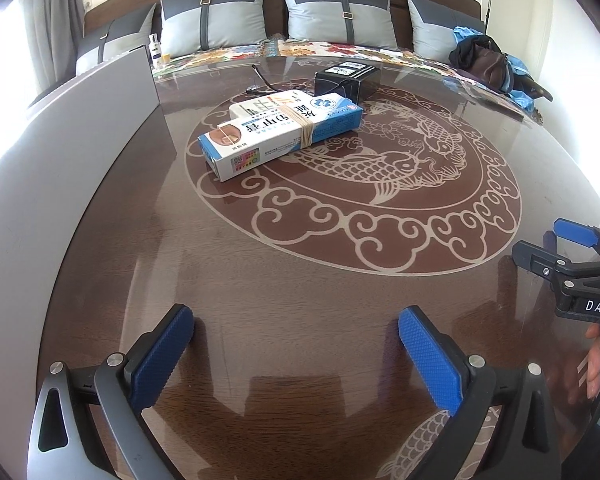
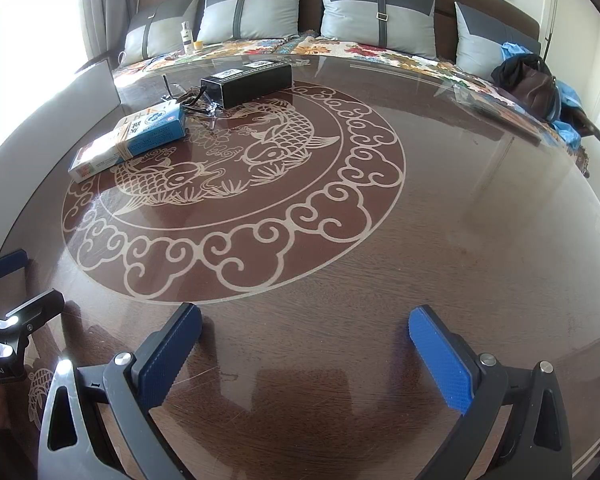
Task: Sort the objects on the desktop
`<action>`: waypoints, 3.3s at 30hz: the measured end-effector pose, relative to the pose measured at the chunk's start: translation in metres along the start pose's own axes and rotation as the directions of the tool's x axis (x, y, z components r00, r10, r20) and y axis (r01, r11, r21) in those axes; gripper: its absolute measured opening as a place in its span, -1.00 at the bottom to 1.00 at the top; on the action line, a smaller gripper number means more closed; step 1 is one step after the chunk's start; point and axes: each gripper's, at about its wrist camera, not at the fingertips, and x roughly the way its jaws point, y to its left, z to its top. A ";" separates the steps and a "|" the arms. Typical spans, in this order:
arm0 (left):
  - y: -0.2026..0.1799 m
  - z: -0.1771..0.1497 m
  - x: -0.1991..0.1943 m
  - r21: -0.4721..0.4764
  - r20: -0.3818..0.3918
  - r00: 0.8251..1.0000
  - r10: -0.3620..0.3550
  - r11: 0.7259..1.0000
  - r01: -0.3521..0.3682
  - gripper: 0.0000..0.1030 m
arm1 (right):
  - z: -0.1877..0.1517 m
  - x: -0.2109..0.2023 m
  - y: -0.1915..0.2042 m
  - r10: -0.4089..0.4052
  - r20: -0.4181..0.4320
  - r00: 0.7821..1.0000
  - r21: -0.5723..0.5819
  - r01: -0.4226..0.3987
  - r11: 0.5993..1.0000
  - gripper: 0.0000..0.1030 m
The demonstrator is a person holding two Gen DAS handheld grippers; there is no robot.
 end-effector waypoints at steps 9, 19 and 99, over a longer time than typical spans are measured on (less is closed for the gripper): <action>0.000 0.000 0.000 0.000 0.000 1.000 0.000 1.000 0.000 1.00 | 0.000 0.000 0.000 -0.001 -0.001 1.000 0.000 0.001 1.000 1.00; 0.000 0.000 0.000 -0.001 0.000 1.000 0.000 1.000 0.000 1.00 | 0.000 0.000 0.000 0.000 -0.001 1.000 0.000 0.000 1.000 1.00; 0.052 0.160 0.054 0.006 0.008 1.000 -0.031 1.000 0.030 1.00 | 0.000 -0.001 -0.001 0.004 -0.004 1.000 0.000 -0.004 1.000 1.00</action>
